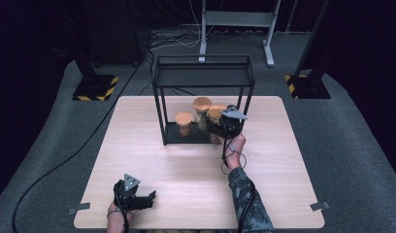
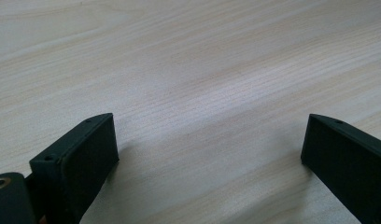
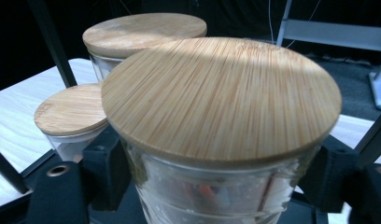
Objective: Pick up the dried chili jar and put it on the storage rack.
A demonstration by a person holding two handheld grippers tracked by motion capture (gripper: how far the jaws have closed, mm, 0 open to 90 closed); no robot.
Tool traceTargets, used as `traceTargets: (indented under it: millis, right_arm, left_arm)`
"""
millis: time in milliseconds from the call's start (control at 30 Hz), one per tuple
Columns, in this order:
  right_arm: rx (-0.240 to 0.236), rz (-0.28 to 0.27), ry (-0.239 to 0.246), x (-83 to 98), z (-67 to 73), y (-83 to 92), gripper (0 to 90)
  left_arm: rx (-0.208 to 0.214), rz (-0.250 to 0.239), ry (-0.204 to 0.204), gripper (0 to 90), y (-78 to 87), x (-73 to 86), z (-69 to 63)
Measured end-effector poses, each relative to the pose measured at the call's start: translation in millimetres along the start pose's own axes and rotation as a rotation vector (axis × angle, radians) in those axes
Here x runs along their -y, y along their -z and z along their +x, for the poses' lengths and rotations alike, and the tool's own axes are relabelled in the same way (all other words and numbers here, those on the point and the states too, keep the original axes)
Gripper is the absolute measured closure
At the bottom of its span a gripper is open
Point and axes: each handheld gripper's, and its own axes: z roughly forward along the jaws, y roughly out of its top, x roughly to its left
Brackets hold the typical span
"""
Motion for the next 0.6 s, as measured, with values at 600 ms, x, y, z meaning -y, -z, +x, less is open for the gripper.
traceTargets:
  millis: [600]
  right_arm:
    - [0.013, 0.093, 0.015, 2.1, 7.3, 10.1, 3.7]
  left_arm:
    - [0.0, 0.0, 0.0, 3.1, 0.0, 0.0, 0.0]
